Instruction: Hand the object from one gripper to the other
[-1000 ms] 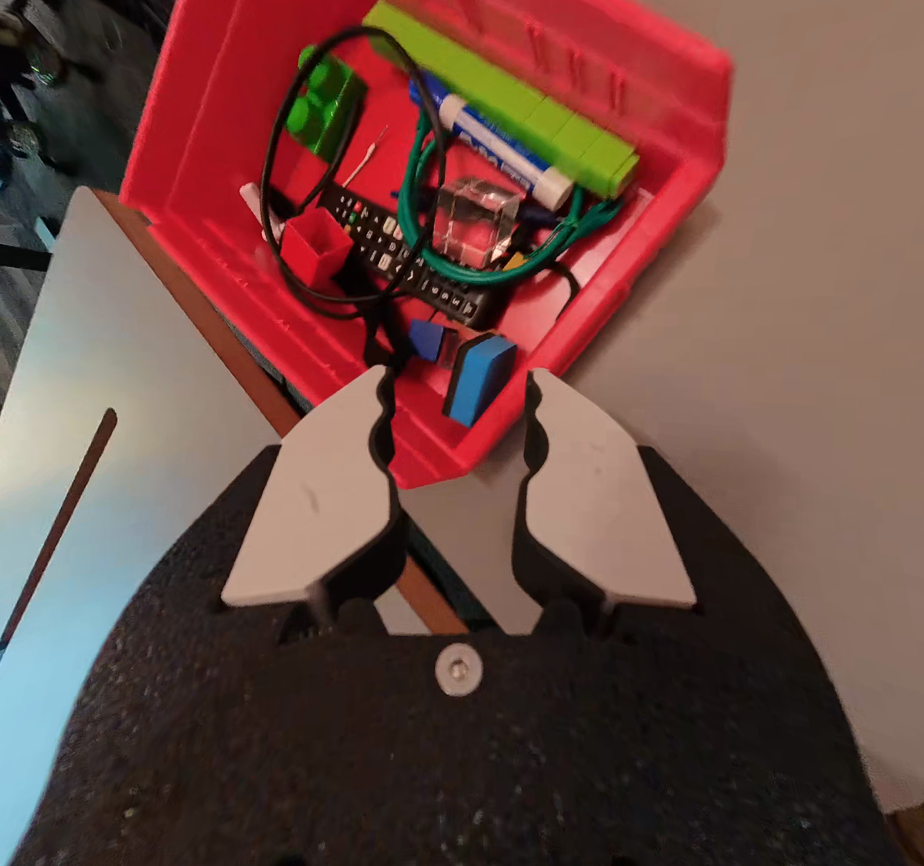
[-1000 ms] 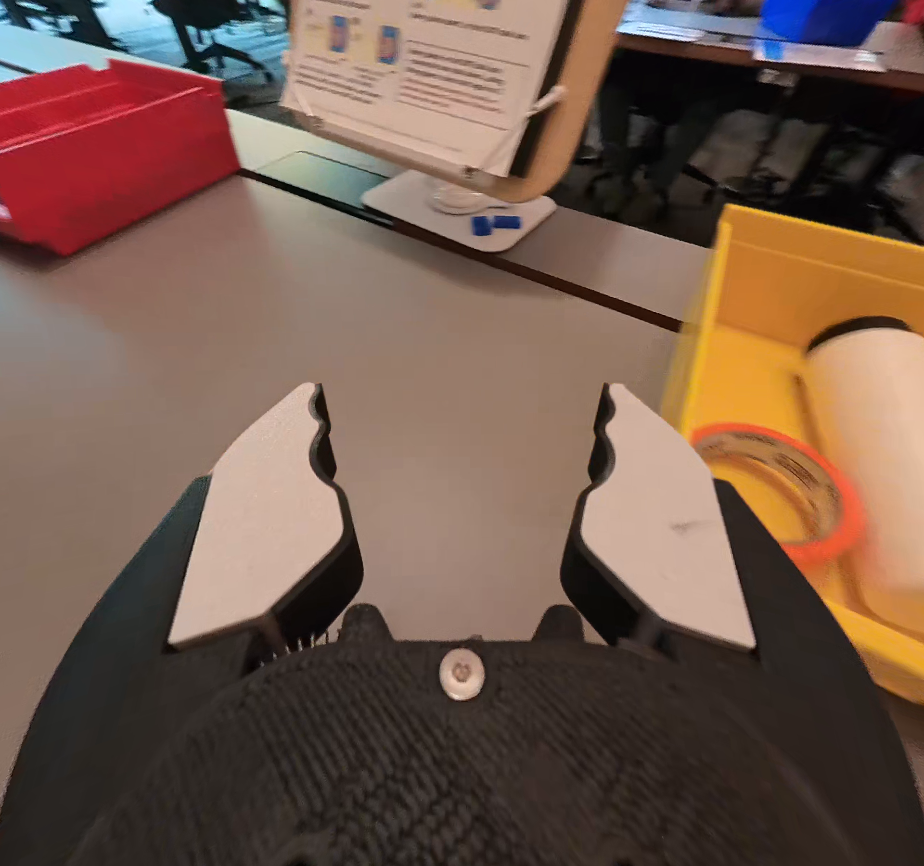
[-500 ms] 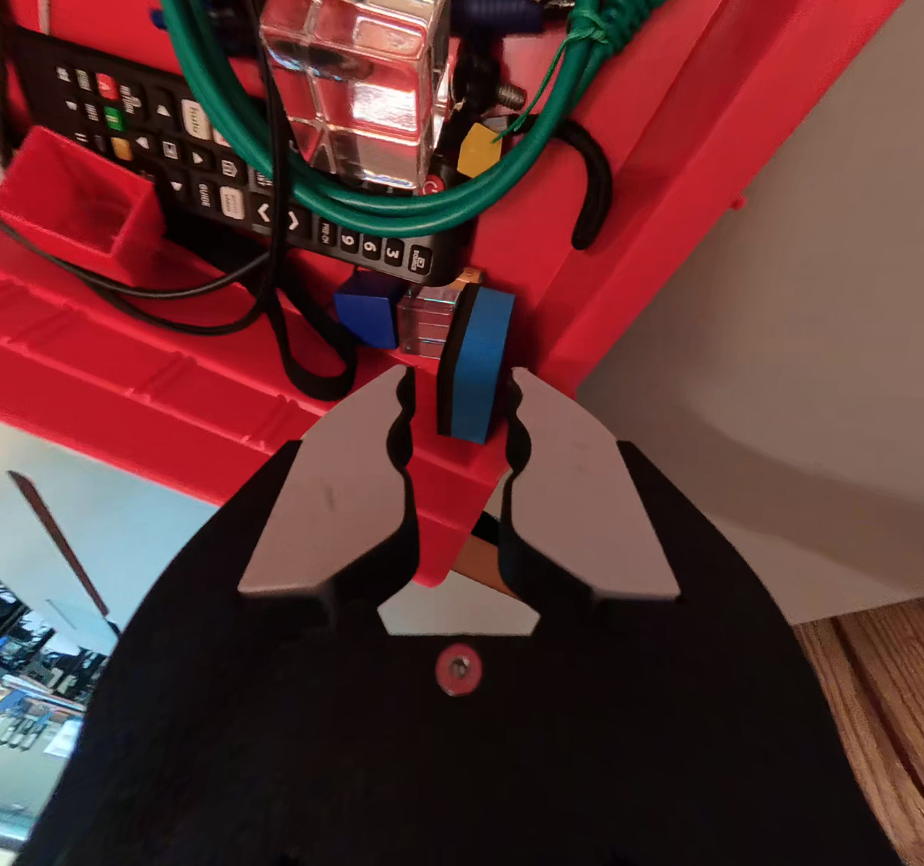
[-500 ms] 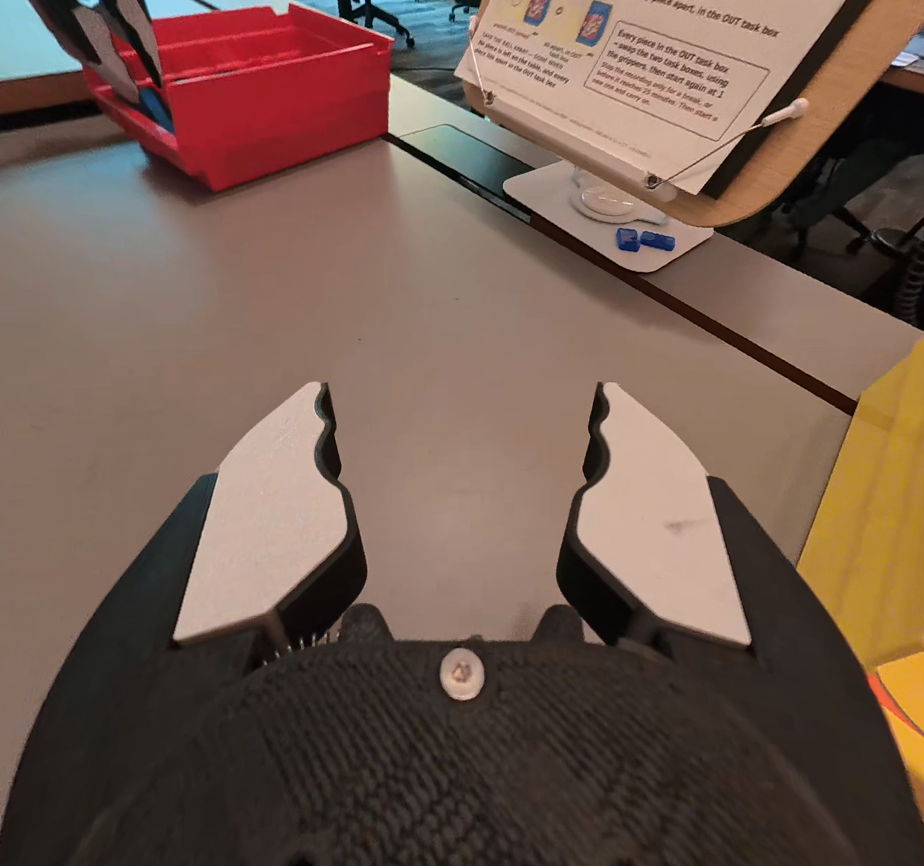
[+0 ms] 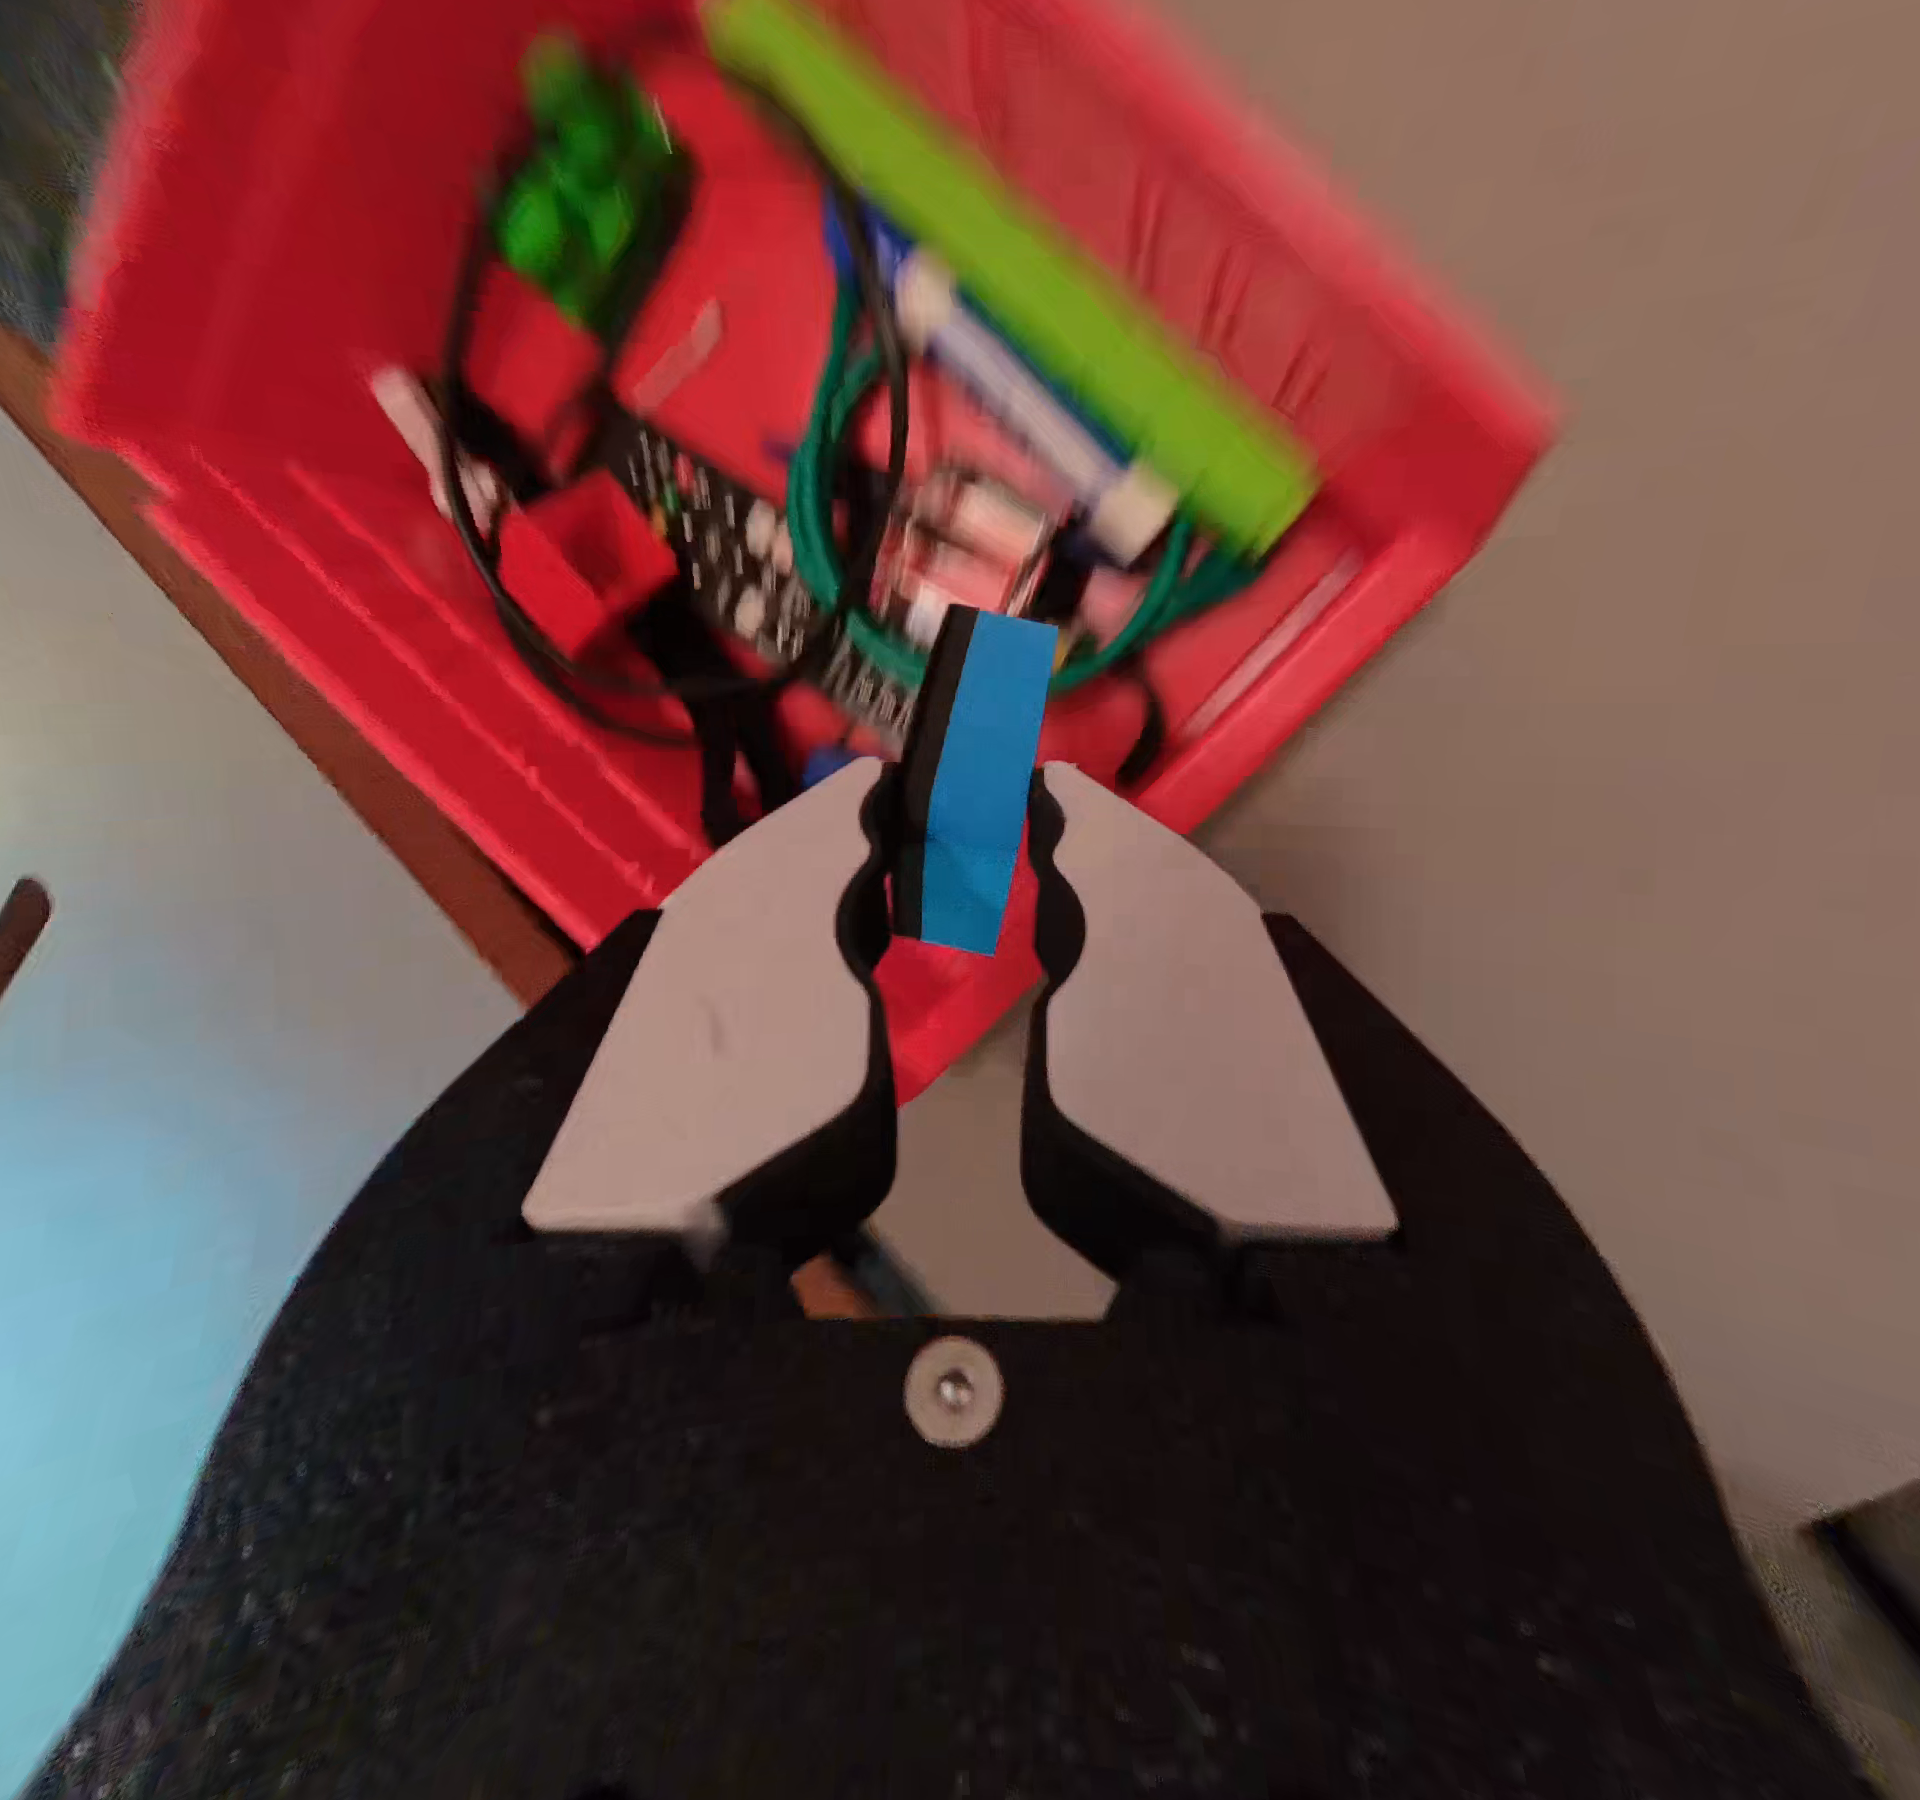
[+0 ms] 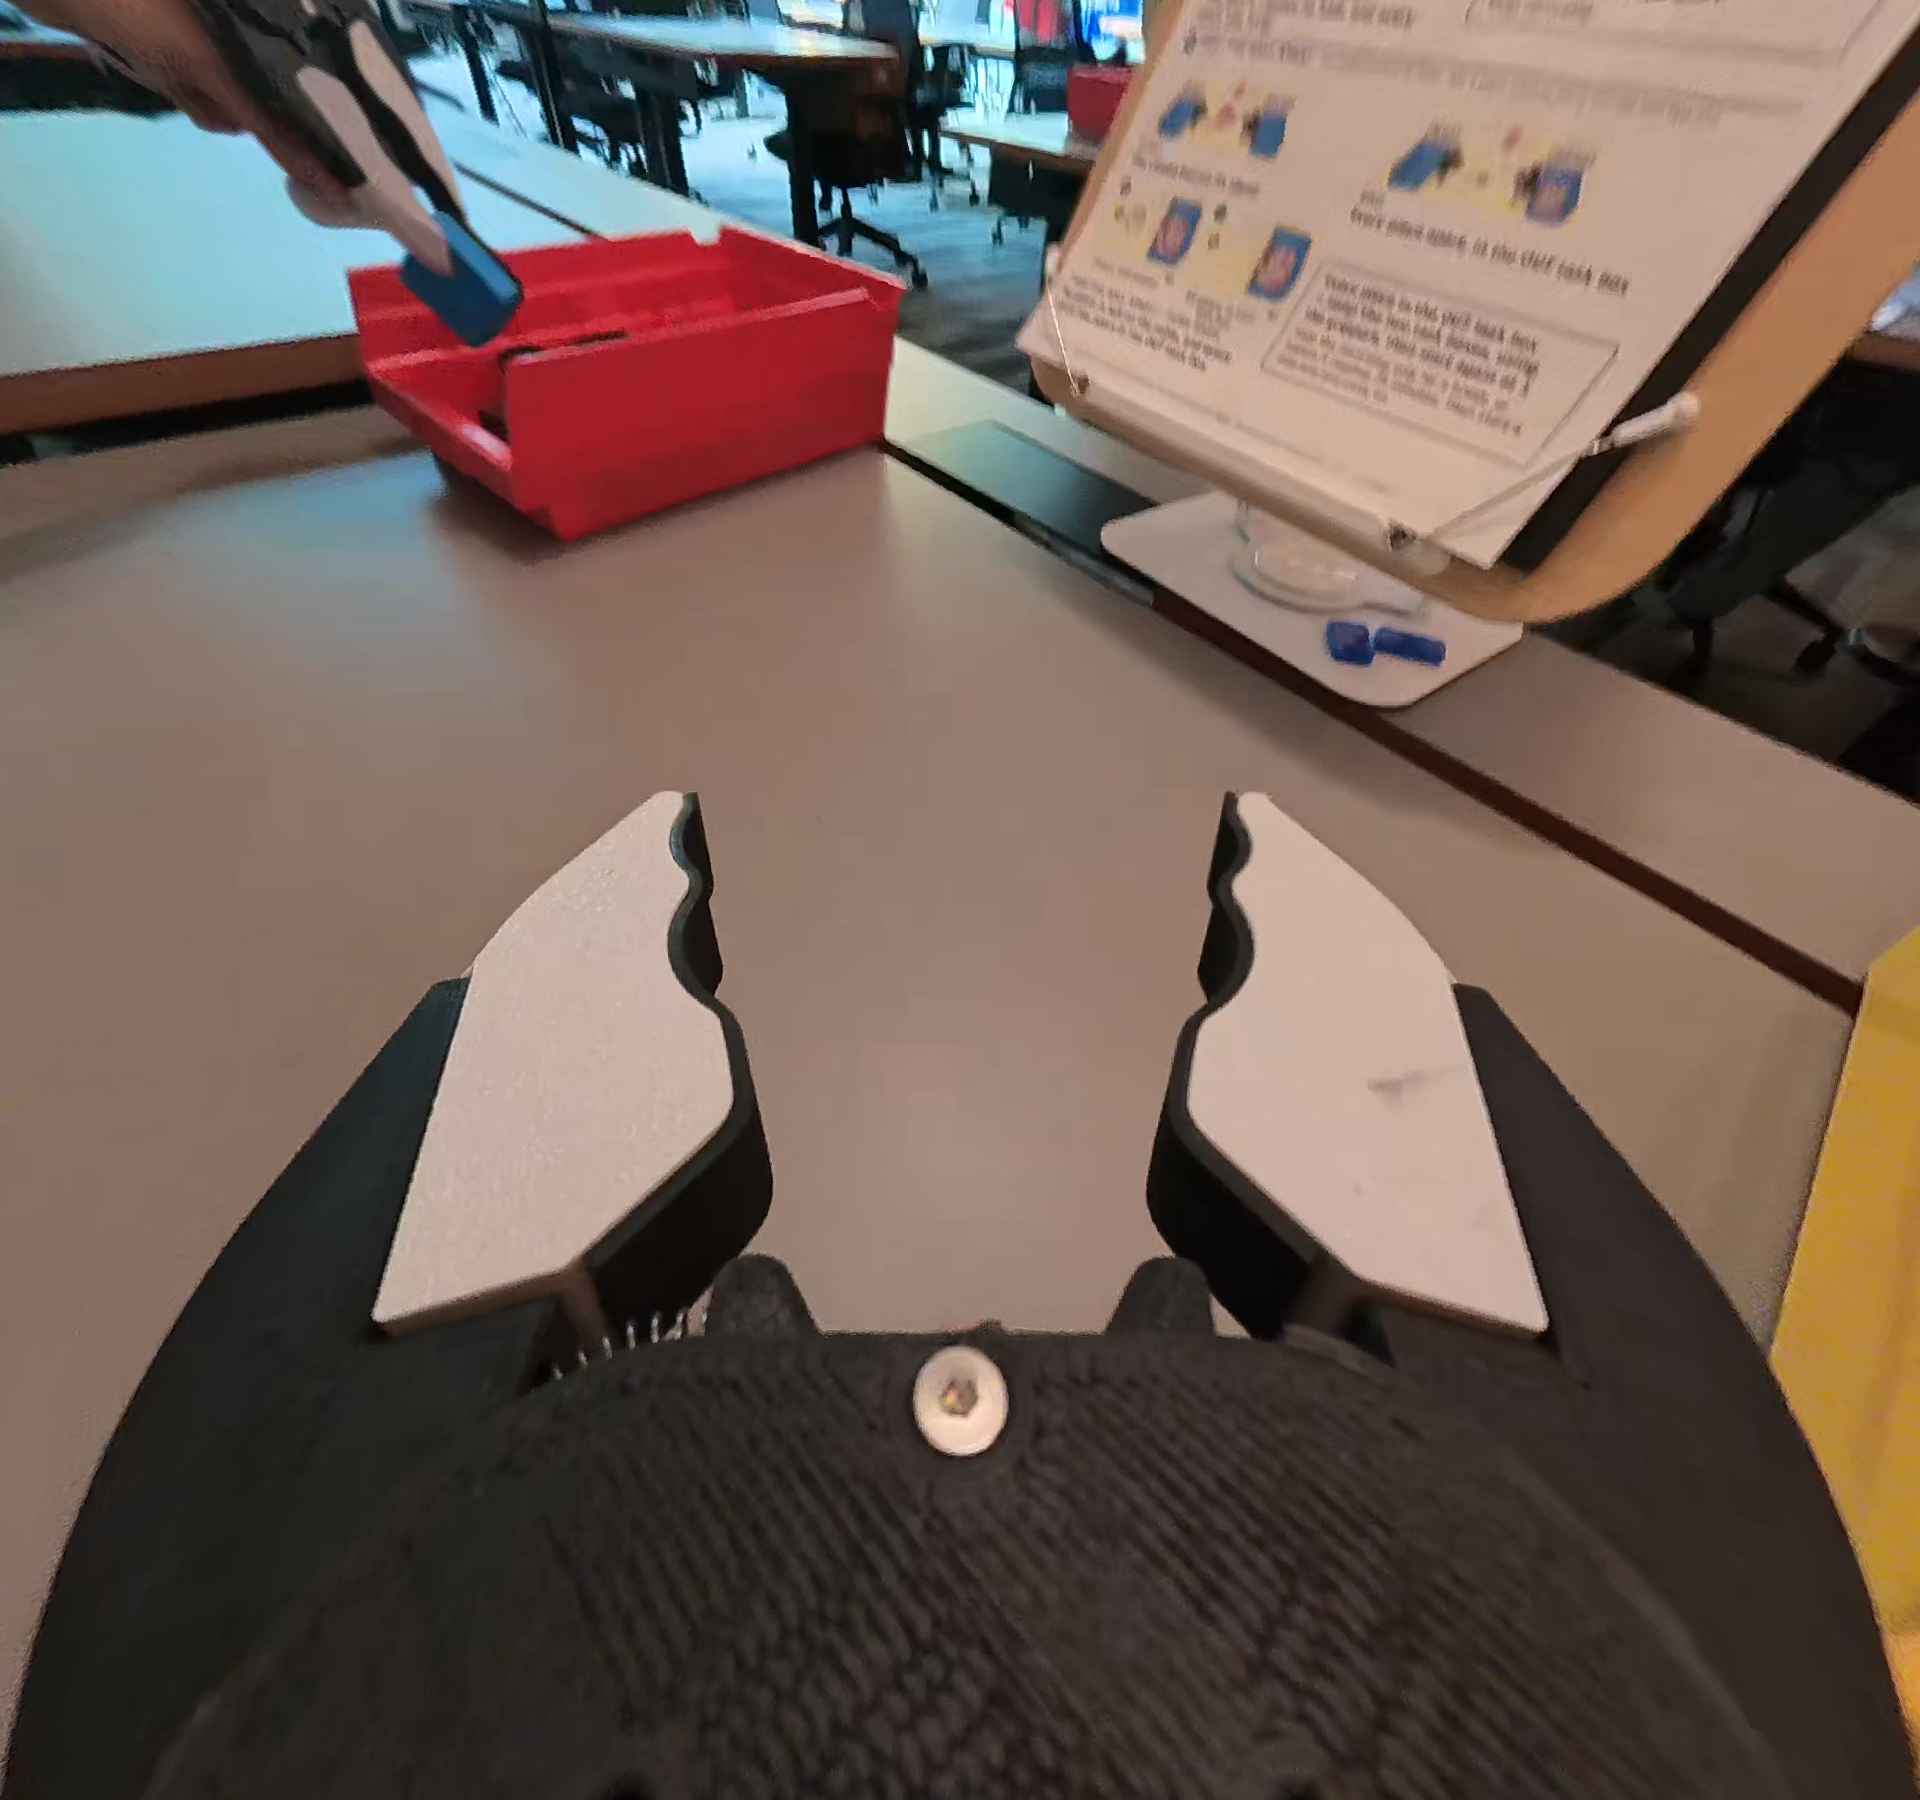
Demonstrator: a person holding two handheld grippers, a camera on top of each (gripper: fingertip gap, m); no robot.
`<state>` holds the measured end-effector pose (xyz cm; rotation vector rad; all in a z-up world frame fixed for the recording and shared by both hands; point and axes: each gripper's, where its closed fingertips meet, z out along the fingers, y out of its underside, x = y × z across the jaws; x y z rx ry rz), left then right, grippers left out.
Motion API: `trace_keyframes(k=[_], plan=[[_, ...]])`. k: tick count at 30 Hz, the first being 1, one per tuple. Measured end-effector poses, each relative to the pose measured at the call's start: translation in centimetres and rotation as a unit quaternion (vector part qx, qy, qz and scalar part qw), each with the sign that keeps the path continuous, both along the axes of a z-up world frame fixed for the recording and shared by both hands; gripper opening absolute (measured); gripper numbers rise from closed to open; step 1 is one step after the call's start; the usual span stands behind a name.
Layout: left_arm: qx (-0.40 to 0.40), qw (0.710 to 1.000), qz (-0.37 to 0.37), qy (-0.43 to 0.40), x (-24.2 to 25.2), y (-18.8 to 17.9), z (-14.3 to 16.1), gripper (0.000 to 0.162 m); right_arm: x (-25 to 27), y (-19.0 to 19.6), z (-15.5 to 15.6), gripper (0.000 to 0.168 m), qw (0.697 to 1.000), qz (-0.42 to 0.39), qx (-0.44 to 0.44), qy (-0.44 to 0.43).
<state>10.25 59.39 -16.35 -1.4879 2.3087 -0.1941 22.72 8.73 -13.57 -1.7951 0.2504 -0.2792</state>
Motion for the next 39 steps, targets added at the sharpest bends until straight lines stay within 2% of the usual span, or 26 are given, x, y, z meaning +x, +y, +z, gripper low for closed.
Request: trace_keyframes(k=[2,5,9,11,14,18,21,24,26,27,30,34,37,39], plan=[[-0.086,0.991,0.009,-0.1,1.3,-3.6,4.3,0.023,-0.9,0.8,1.3,0.092,0.999,0.012,0.023,-0.025],[-0.221,0.954,-0.026,-0.2,2.1,-11.1,9.8,0.023,-3.3,2.3,3.4,0.089,0.994,0.044,0.064,-0.072],[-0.355,0.886,-0.121,-0.273,1.6,-22.1,13.9,0.023,-6.9,4.3,5.6,0.075,0.986,0.09,0.132,-0.052],[-0.407,0.848,-0.162,-0.298,1.4,-27.0,14.7,0.023,-8.7,5.1,6.6,0.067,0.976,0.122,0.18,-0.011],[-0.473,0.795,-0.208,-0.318,1.0,-33.4,14.9,0.022,-10.2,5.9,7.3,0.063,0.966,0.143,0.212,0.029],[-0.514,0.759,-0.252,-0.311,0.8,-39.9,13.7,0.022,-11.2,6.0,7.8,0.055,0.961,0.156,0.228,0.027],[-0.529,0.746,-0.269,-0.303,0.7,-42.8,13.0,0.023,-11.9,5.8,8.4,0.044,0.95,0.178,0.251,0.041],[-0.545,0.736,-0.274,-0.293,0.5,-44.3,12.7,0.023,-12.5,5.8,8.5,0.039,0.943,0.198,0.263,0.053],[-0.552,0.728,-0.279,-0.294,0.1,-44.8,12.8,0.022,-12.5,5.7,8.5,0.026,0.944,0.192,0.266,0.039],[-0.553,0.726,-0.283,-0.295,-0.1,-44.8,12.9,0.022,-12.7,5.7,8.6,0.025,0.942,0.202,0.266,0.038],[-0.539,0.735,-0.292,-0.289,-0.7,-44.7,12.4,0.024,-13.3,5.6,8.2,0.022,0.943,0.232,0.236,0.048],[-0.435,0.793,-0.293,-0.311,-0.1,-43.7,11.7,0.043,-12.9,5.5,6.8,0.022,0.96,0.227,0.158,0.041],[-0.336,0.835,-0.341,-0.272,-0.6,-44.3,10.7,0.035,-12.1,5.5,4.3,0.022,0.978,0.201,0.055,-0.001],[-0.26,0.865,-0.366,-0.227,-0.6,-44.6,9.2,0.038,-12.6,5.6,3.5,0.022,0.977,0.209,0.02,-0.029]])
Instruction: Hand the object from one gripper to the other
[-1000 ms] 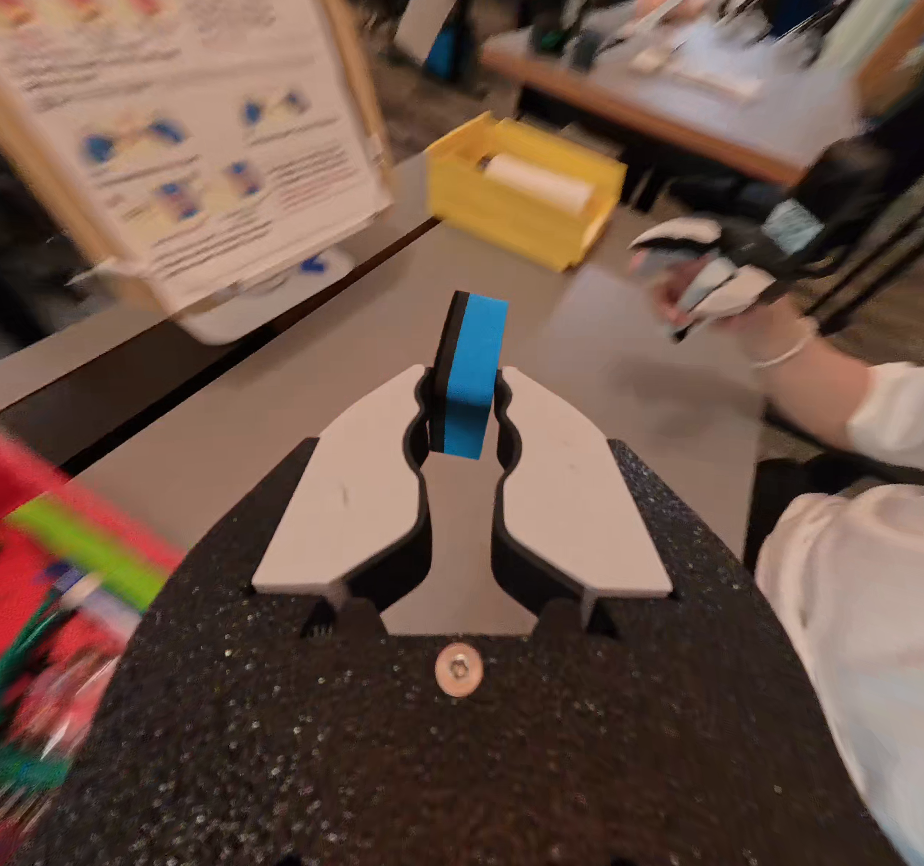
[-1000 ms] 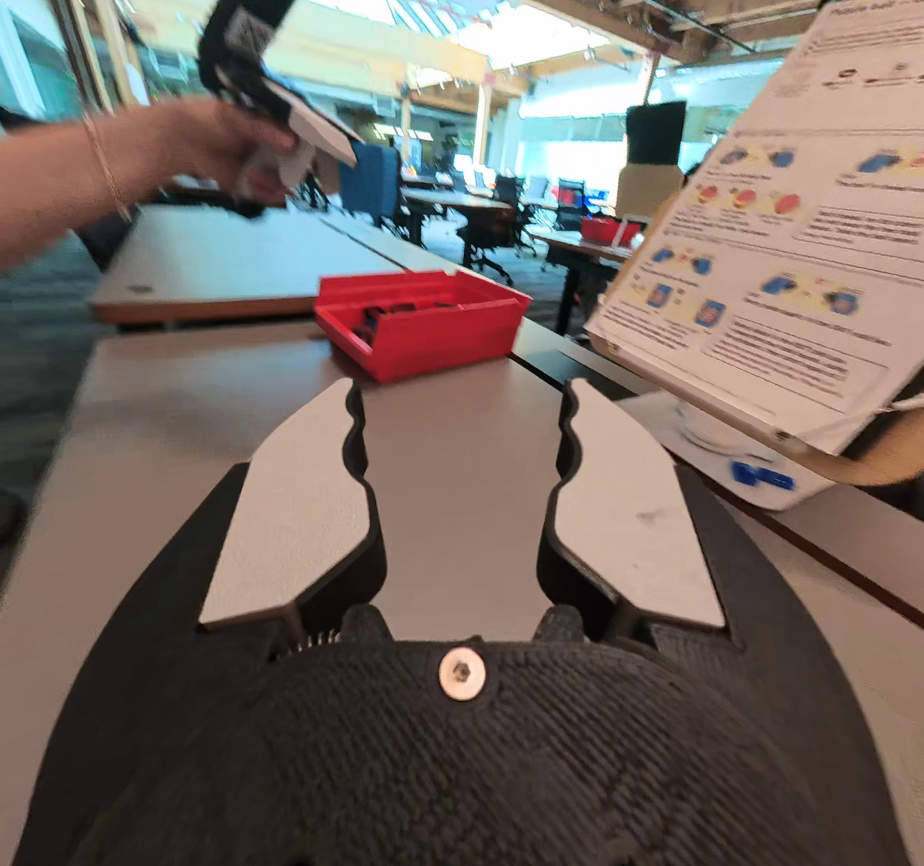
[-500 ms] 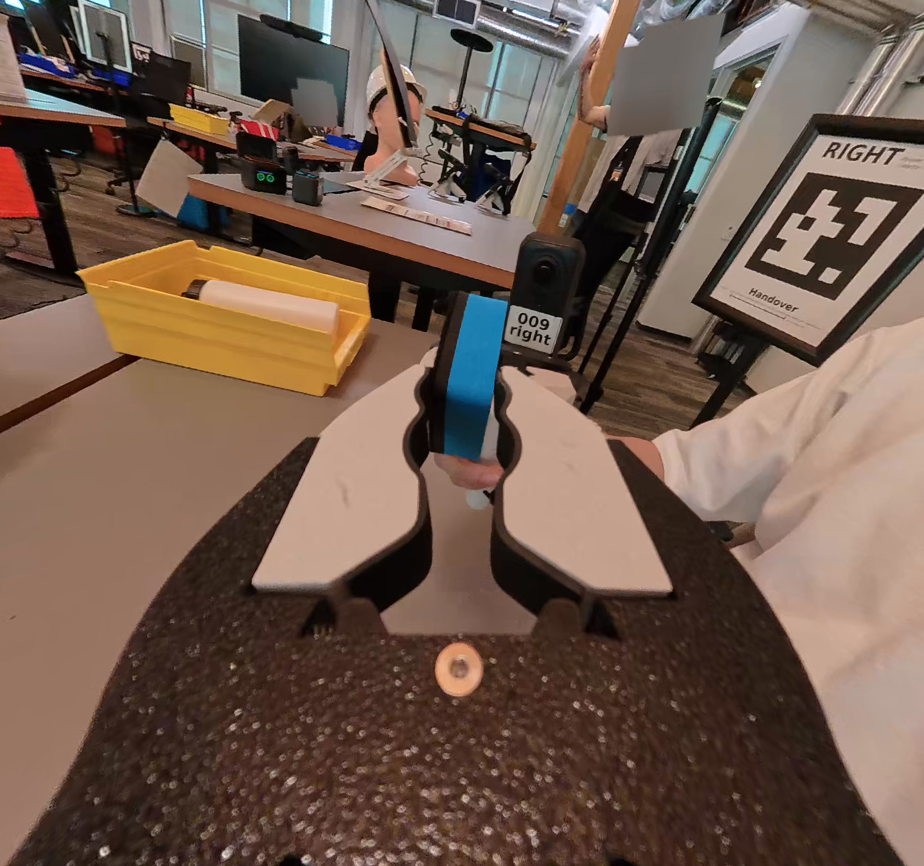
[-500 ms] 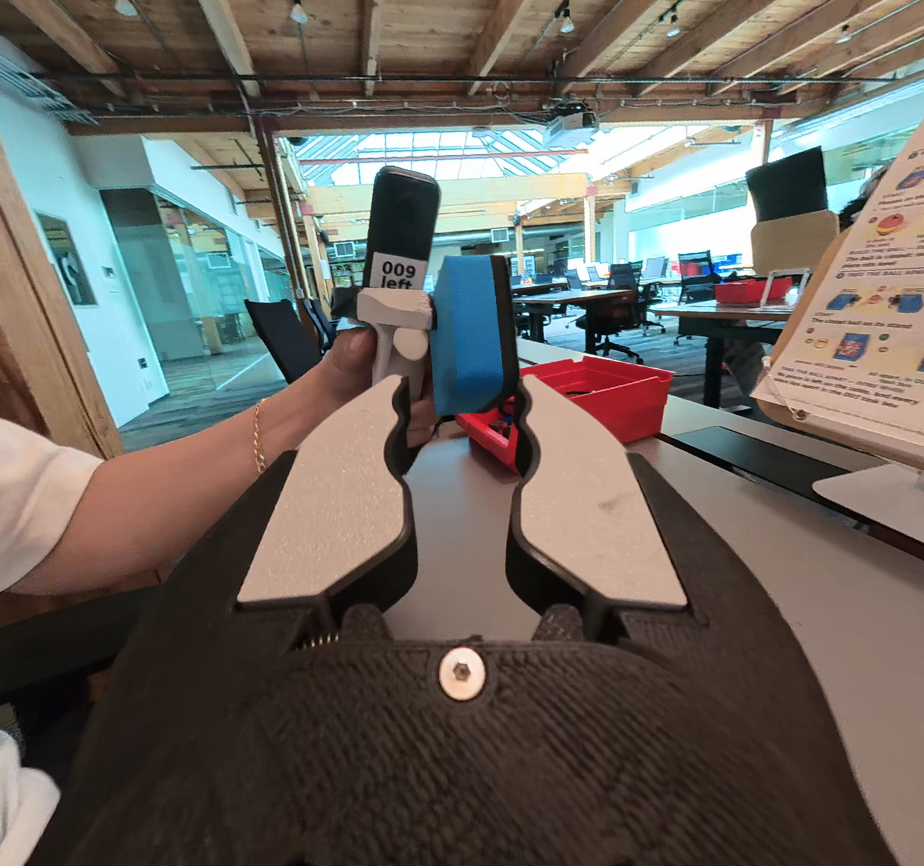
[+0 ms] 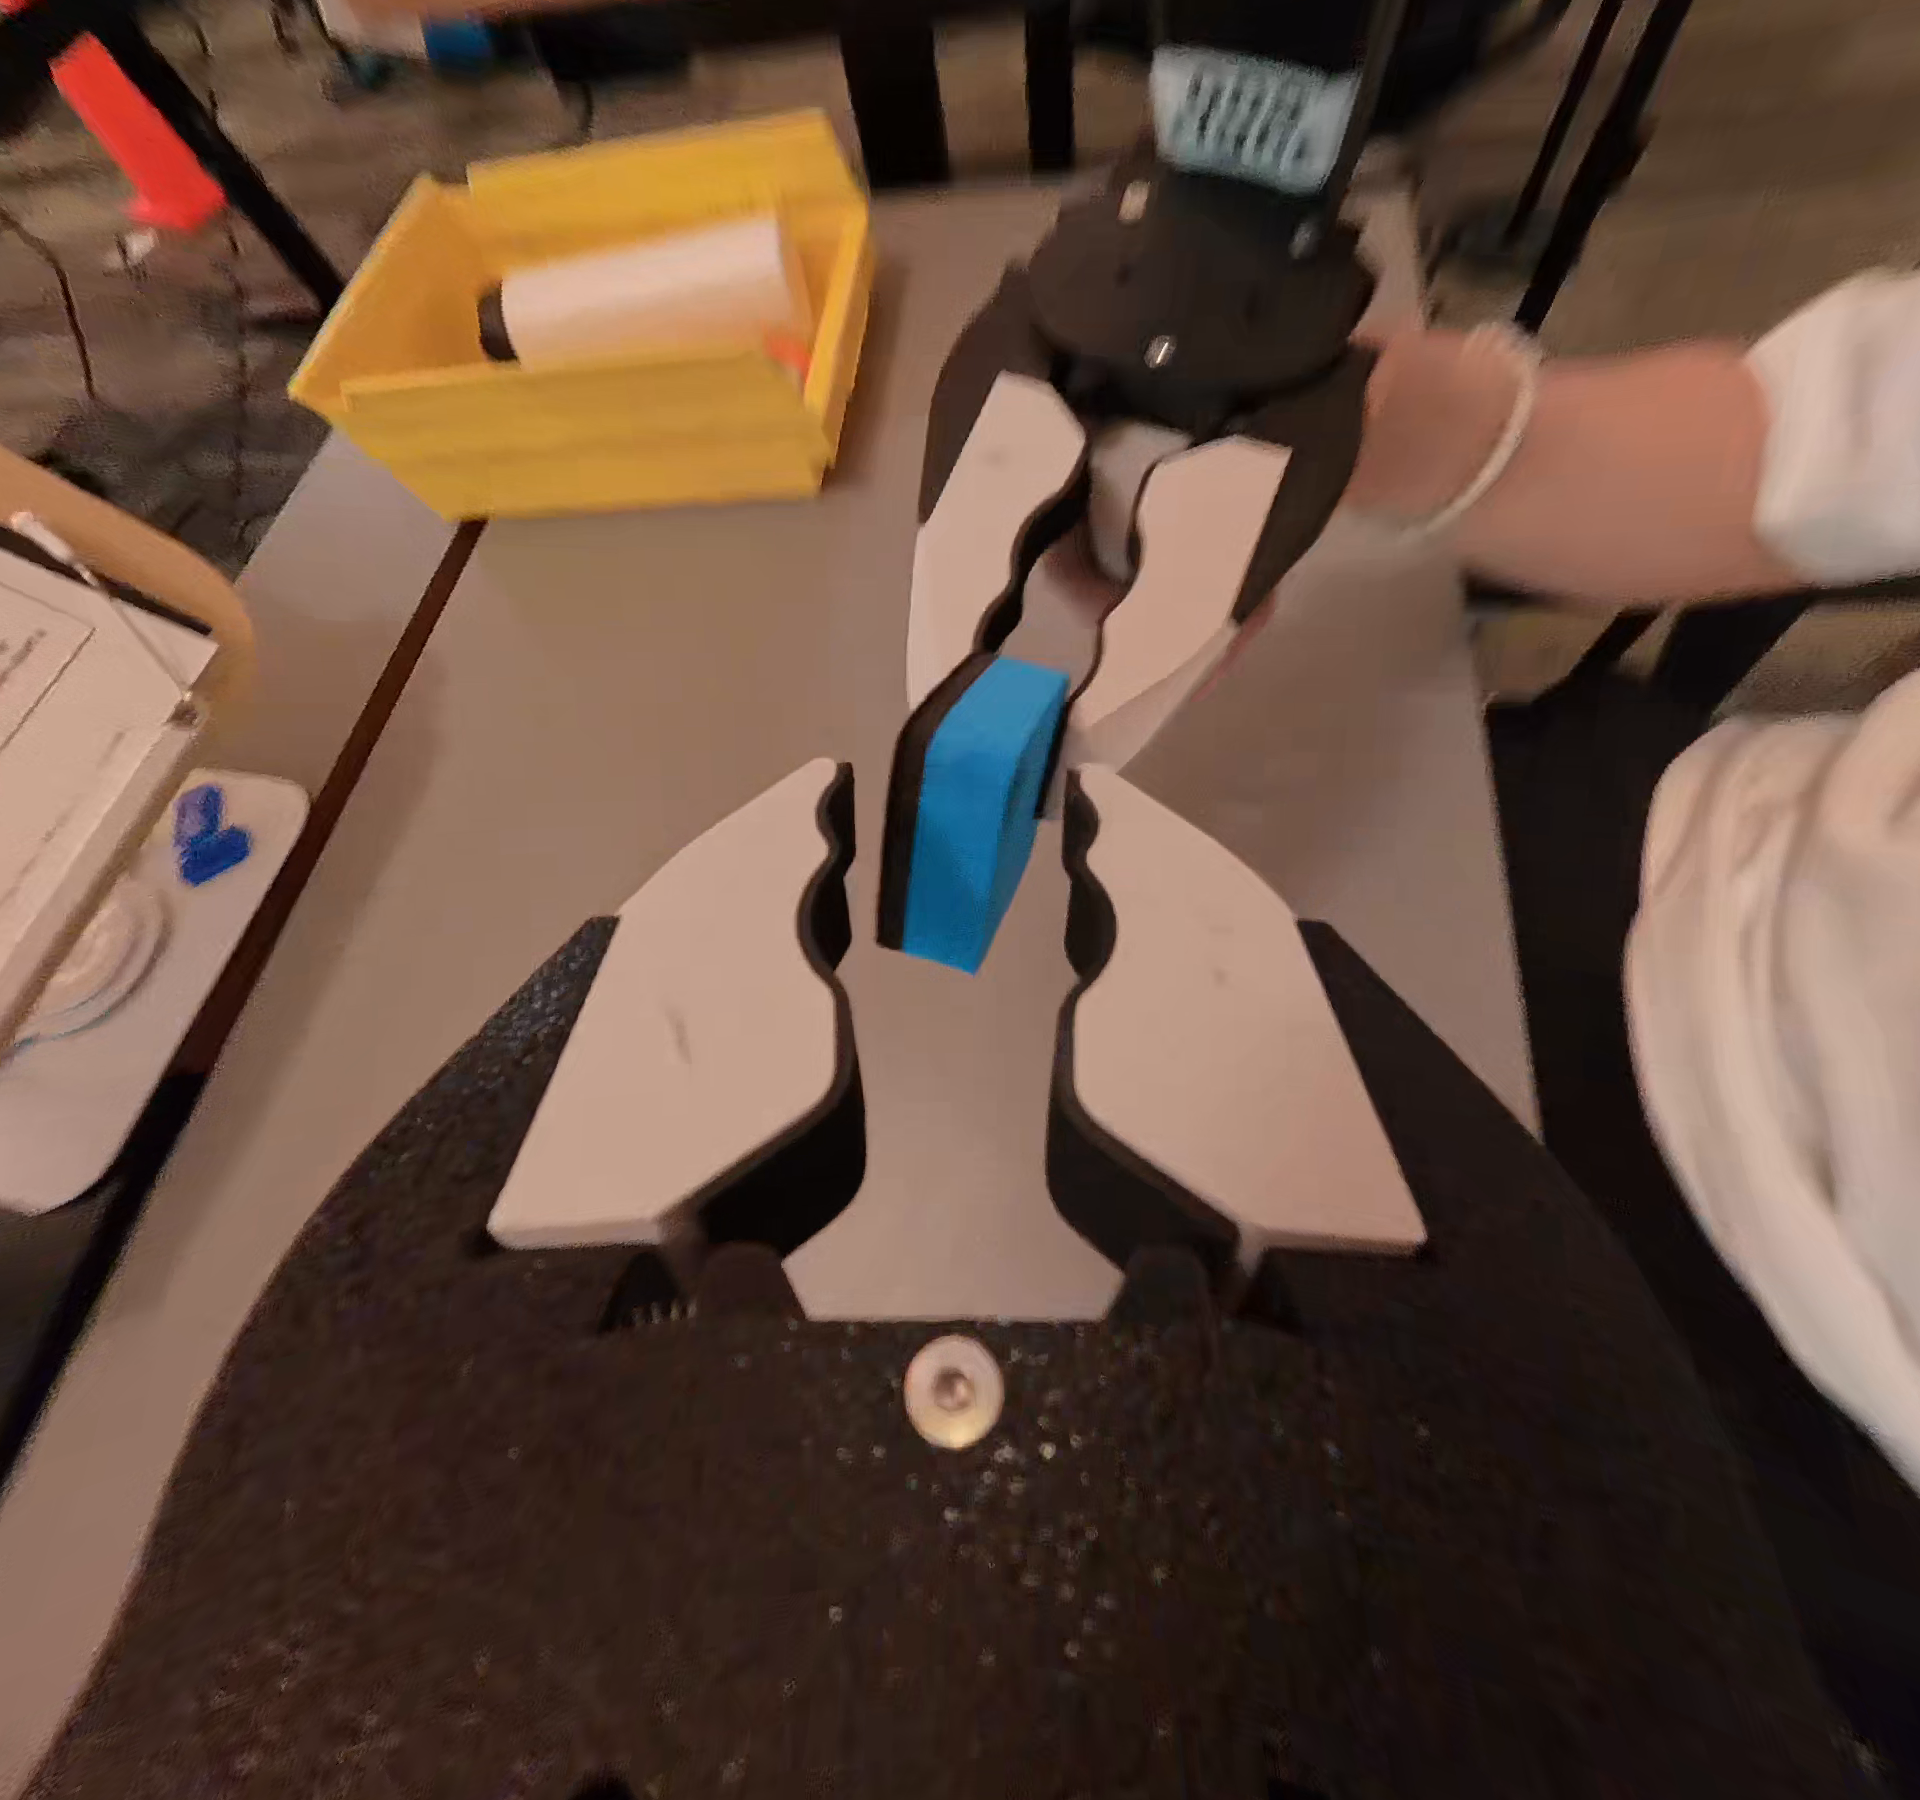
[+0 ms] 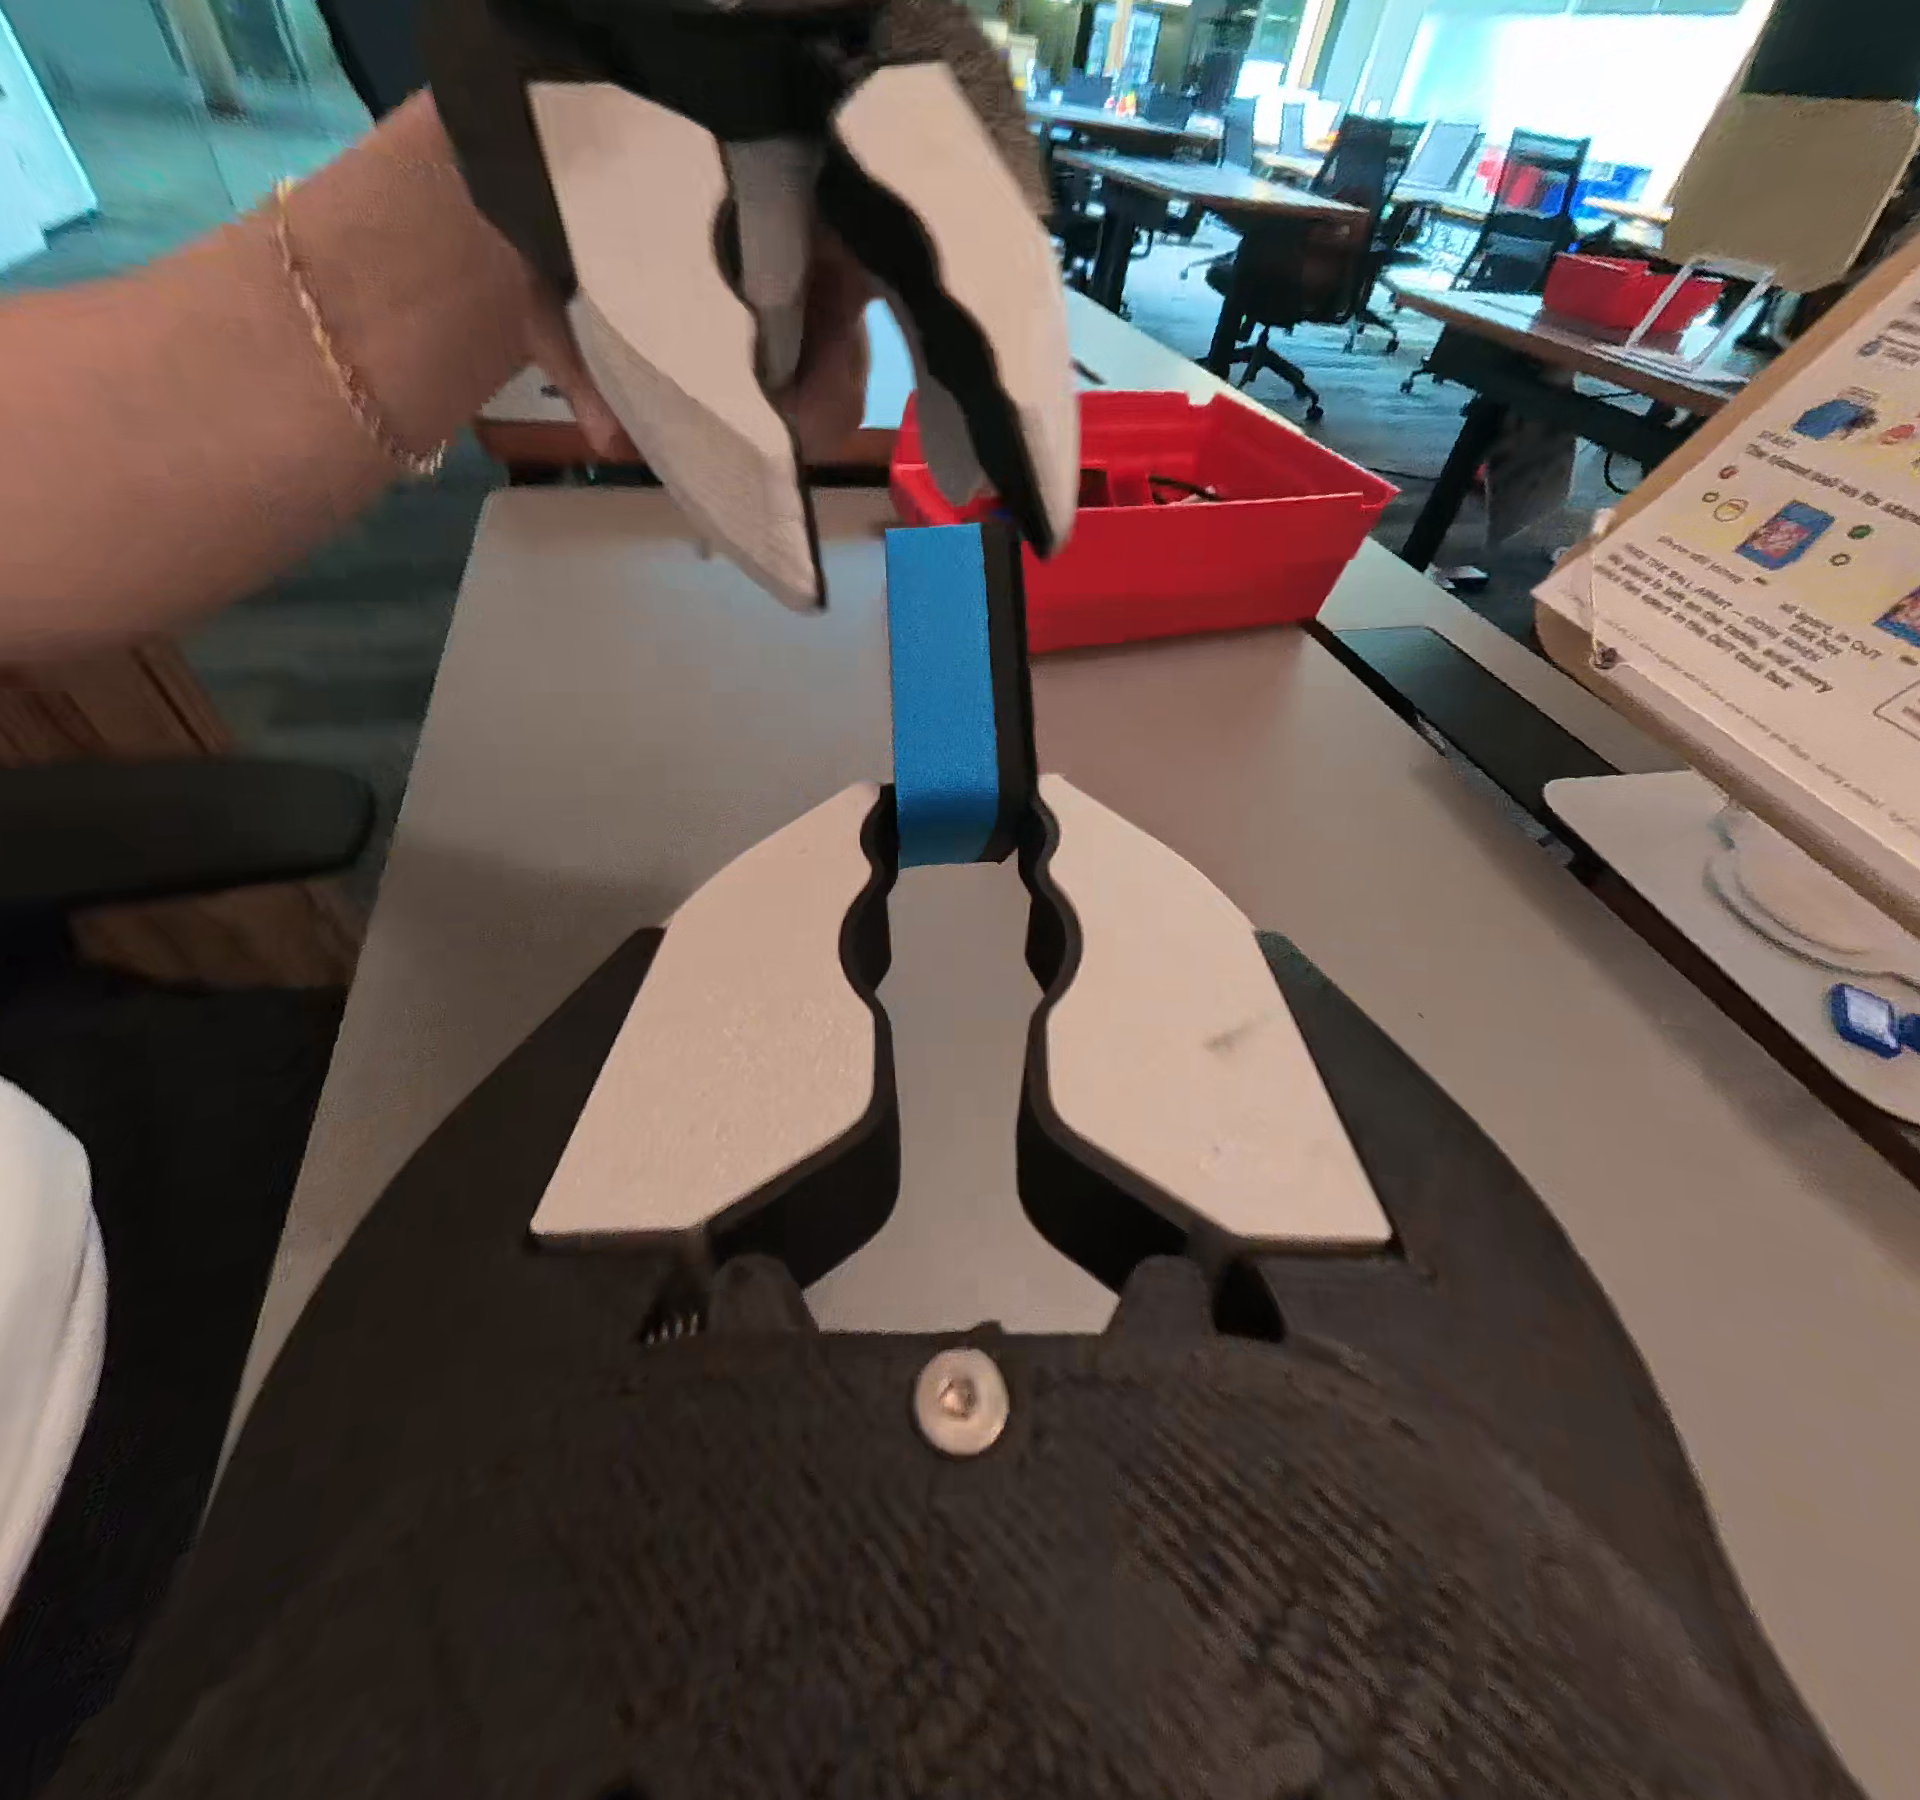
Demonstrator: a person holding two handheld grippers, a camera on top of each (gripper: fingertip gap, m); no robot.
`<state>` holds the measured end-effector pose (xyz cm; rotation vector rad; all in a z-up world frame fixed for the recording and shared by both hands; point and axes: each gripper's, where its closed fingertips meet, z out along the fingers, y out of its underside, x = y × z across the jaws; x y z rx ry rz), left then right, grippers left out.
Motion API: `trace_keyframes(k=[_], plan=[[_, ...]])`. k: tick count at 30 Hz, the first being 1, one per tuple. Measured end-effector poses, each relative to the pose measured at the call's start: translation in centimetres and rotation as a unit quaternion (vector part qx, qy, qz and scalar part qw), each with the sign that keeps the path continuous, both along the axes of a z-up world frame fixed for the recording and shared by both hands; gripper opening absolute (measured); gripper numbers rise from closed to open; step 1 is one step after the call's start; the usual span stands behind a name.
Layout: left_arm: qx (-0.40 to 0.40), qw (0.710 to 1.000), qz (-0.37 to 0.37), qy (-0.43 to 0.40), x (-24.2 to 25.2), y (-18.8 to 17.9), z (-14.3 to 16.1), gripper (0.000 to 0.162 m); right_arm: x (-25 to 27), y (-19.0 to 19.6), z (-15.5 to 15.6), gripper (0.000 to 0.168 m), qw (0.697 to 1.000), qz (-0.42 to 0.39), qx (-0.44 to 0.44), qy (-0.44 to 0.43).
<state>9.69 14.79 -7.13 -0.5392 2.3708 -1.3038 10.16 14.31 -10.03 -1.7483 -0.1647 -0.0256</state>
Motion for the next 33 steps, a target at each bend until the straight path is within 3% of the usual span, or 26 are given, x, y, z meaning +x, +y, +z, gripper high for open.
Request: trace_keyframes(k=[3,7,9,11,14,18,21,22,24,27,33], plan=[[0.09,0.996,-0.006,0.019,0.2,-0.1,-1.6,0.026,-0.5,0.3,-0.2,0.022,1.0,0.006,-0.005,0.002],[0.09,0.995,-0.01,0.031,0.4,-0.2,-1.6,0.024,-0.1,0.3,-0.2,0.023,1.0,-0.002,0.011,0.001],[0.05,0.999,0.008,0.015,1.0,-0.1,-0.7,0.023,0.7,0.2,0.5,0.031,0.998,-0.028,0.05,-0.005],[-0.033,0.999,0.031,0.002,1.7,0.0,1.3,0.023,1.3,0.3,0.9,0.05,0.996,-0.045,0.073,0.011],[-0.152,0.988,0.028,-0.017,1.6,-0.1,4.0,0.023,2.1,0.4,1.5,0.059,0.991,-0.058,0.109,0.052],[-0.228,0.973,-0.006,-0.031,0.7,-0.8,4.5,0.023,1.0,0.0,4.0,0.051,0.971,-0.003,0.203,0.125],[-0.258,0.966,-0.014,-0.028,0.6,-1.2,3.8,0.023,0.6,-0.3,4.6,0.04,0.964,0.015,0.225,0.143],[-0.267,0.963,-0.015,-0.029,0.6,-1.2,3.7,0.023,0.2,-0.4,4.7,0.025,0.963,0.03,0.228,0.14],[-0.285,0.958,-0.022,-0.025,0.4,-1.2,3.6,0.023,-0.1,-0.5,4.6,0.023,0.965,0.042,0.218,0.136],[-0.247,0.968,-0.024,-0.016,0.2,-0.9,2.3,0.025,0.0,-0.6,3.6,0.022,0.98,0.05,0.156,0.108],[-0.043,0.998,0.014,-0.031,1.0,0.5,0.1,0.031,2.1,-1.4,-0.5,0.022,0.999,-0.03,-0.02,0.003]])
